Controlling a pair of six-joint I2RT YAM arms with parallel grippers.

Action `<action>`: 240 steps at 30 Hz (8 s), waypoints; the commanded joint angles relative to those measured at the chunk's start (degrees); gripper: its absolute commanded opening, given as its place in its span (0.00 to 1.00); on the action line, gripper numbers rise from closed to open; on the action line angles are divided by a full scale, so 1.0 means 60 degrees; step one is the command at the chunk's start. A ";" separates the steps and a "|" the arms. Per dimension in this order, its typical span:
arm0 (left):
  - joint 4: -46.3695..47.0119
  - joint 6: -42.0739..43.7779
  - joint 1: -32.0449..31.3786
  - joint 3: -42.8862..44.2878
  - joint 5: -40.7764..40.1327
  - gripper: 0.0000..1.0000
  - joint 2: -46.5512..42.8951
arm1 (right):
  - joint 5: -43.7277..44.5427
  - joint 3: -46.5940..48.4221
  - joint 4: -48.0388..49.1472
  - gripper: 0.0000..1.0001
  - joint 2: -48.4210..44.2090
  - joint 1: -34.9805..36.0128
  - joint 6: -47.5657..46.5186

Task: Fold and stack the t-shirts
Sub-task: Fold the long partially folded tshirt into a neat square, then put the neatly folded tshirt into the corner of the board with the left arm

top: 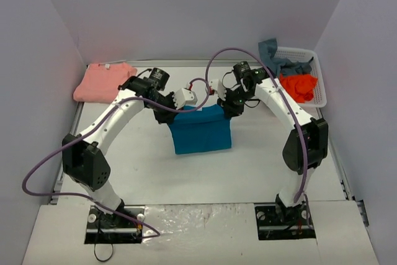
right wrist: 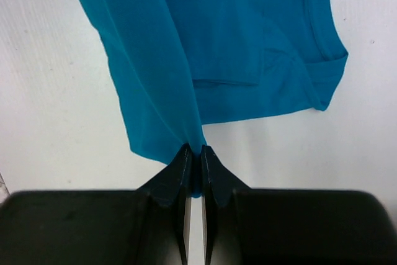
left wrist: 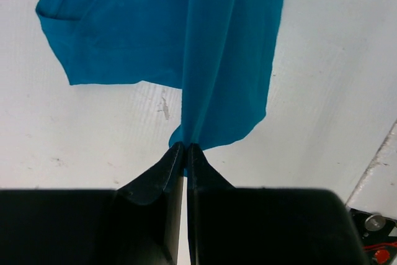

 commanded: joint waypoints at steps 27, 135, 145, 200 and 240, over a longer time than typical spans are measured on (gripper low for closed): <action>0.0640 0.0505 0.1325 0.3668 -0.0332 0.17 0.4215 | 0.0828 0.4820 0.0228 0.00 0.5190 -0.0729 -0.0116; 0.9444 -1.3279 0.4886 -0.3511 0.4837 0.94 0.2105 | 0.7552 0.0719 0.3525 0.00 0.3301 0.5804 0.3605; 1.0297 -1.4030 0.3671 -0.2925 0.5205 0.94 0.3513 | 0.7670 0.0763 0.3451 0.00 0.3433 0.5804 0.3620; 1.0533 -1.3840 0.2527 -0.3247 0.5644 0.02 0.3425 | 0.6632 -0.1048 0.2851 1.00 0.1114 0.5467 0.2830; -0.0954 -0.6279 0.3684 0.8016 -0.4271 0.02 0.6603 | 0.1898 -0.5184 0.2367 1.00 -0.0786 0.0706 0.2419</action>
